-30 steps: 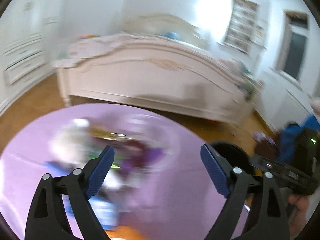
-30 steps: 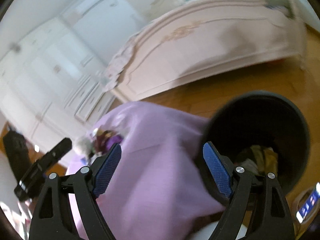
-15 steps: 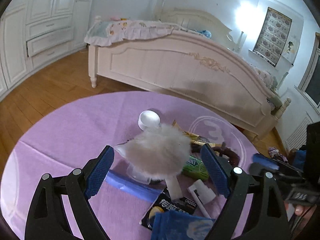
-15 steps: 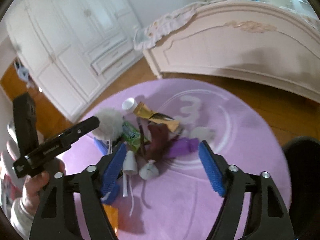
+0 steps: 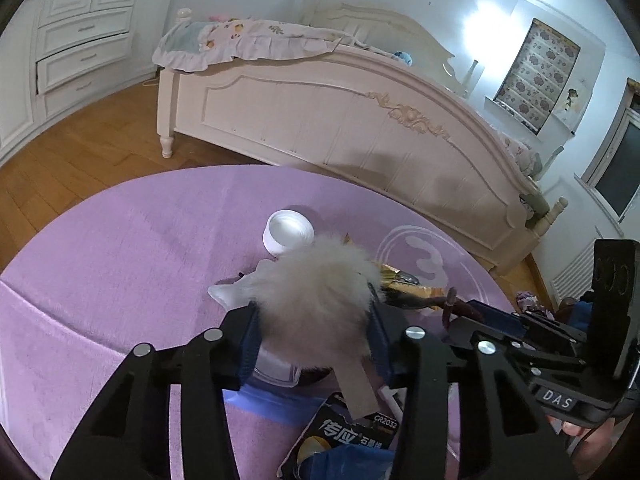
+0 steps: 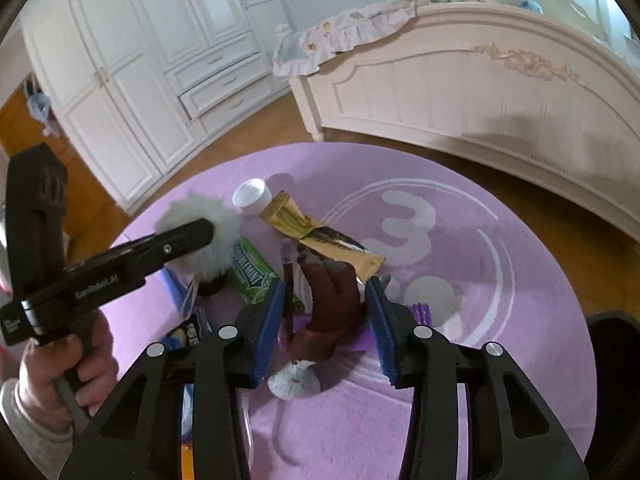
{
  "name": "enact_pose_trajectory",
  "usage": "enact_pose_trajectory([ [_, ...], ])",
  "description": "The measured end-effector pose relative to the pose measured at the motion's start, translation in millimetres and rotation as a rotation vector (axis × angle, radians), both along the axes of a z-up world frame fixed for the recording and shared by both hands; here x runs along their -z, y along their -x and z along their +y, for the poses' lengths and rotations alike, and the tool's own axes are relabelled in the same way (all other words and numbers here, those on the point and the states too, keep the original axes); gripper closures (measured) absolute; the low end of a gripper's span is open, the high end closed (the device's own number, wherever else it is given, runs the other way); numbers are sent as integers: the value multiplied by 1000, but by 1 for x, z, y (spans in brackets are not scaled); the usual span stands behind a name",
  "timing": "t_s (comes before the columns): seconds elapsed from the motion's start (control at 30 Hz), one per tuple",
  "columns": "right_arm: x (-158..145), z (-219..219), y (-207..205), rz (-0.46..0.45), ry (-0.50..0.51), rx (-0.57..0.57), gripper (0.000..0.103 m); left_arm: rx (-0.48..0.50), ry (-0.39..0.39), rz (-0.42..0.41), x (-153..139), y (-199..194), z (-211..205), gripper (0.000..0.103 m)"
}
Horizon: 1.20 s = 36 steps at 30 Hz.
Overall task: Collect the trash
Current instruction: 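Grasp the brown toy figure with the right tool while the left tool grasps the white pom-pom, then carry both items over the black bin and open both tools to drop them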
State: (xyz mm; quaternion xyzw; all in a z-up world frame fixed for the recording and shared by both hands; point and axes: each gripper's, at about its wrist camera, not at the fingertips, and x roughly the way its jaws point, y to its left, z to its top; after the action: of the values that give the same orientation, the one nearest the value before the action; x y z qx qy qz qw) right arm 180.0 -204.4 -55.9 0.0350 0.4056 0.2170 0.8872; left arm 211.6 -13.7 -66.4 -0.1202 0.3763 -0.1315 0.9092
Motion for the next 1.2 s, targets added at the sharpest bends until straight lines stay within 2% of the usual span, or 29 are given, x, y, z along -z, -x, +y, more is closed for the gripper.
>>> enact_pose_trajectory([
  [0.03, -2, -1, 2, -5, -7, 0, 72, 0, 2, -5, -2, 2, 1, 60],
  [0.17, -12, -11, 16, -19, -65, 9, 72, -8, 14, -43, -15, 13, 1, 60],
  [0.37, -40, -55, 51, -81, -197, 74, 72, 22, 32, -125, -50, 45, -14, 60],
  [0.53, -62, -113, 93, -189, -243, 212, 72, 97, 35, -181, -76, 74, -54, 60],
  [0.63, -64, -152, 116, -229, -278, 306, 72, 151, 40, -209, -85, 89, -87, 60],
  [0.83, -44, -232, 163, -248, -314, 501, 72, 271, 35, -211, -80, 111, -163, 60],
  [1.03, -13, -289, 194, -228, -363, 624, 72, 372, 26, -175, -57, 121, -231, 60],
  [1.2, 13, -317, 206, -211, -402, 688, 72, 443, 0, -158, -43, 124, -279, 60],
])
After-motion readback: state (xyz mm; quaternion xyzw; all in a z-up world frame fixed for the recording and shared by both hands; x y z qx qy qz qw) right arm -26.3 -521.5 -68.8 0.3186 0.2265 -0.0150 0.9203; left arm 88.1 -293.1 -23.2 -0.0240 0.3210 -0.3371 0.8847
